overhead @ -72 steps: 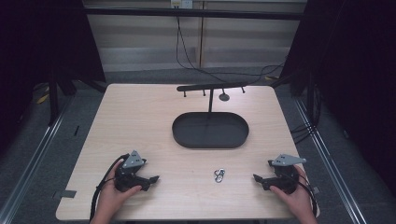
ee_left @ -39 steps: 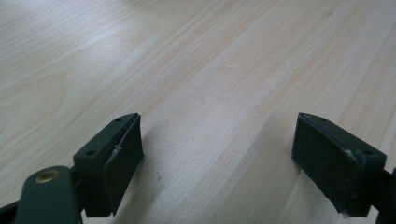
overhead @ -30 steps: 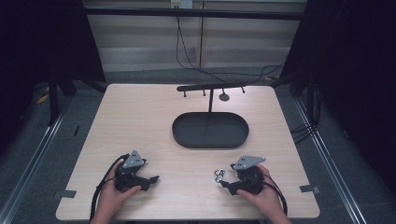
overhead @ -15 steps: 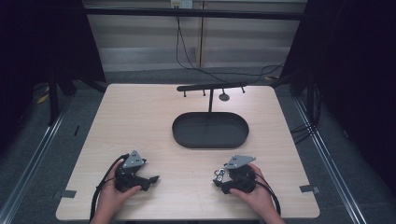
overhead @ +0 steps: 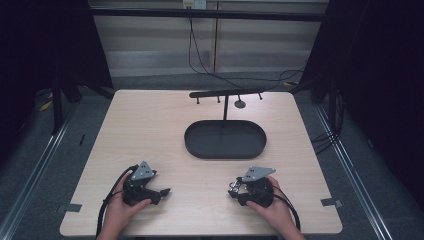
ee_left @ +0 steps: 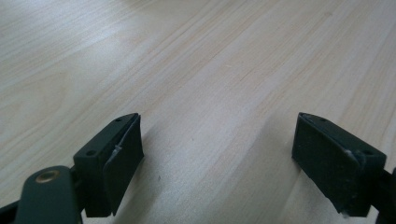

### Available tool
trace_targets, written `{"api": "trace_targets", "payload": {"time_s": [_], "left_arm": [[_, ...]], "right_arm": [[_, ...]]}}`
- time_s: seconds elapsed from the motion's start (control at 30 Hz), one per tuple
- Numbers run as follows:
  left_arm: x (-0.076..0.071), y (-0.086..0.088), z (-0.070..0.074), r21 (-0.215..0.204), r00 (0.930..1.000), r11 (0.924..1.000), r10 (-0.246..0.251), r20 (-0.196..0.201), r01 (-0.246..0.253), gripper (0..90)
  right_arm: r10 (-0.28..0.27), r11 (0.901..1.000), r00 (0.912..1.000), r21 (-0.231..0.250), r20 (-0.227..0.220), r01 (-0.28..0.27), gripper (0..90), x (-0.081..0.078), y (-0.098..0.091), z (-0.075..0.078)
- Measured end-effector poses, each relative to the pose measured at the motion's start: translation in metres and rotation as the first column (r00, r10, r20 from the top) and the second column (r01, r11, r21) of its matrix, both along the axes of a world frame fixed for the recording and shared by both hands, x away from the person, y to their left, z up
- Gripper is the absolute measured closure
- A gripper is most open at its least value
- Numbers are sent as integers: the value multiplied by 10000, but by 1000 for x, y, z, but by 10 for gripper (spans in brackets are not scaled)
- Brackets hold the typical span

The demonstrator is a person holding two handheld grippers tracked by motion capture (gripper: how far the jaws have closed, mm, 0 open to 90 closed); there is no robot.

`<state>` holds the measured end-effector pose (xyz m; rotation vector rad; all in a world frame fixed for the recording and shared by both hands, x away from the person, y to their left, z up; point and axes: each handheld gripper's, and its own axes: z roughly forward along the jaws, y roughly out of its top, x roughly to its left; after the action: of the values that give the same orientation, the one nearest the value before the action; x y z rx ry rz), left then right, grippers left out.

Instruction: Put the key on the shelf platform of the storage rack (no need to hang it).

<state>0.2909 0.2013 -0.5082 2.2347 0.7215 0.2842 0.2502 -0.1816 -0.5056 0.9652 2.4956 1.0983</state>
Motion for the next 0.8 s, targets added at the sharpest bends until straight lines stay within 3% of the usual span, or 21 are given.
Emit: {"api": "trace_targets", "payload": {"time_s": [0.57,0.8], "left_arm": [[0,0,0,7,10000,10000,1,7,-1,160],[0,0,0,7,10000,10000,-5,17,5,160]], "right_arm": [[-139,9999,9999,43,3,139,429,2,-4,3],[-263,9995,9997,195,15,263,430,8,-9,14]]}}
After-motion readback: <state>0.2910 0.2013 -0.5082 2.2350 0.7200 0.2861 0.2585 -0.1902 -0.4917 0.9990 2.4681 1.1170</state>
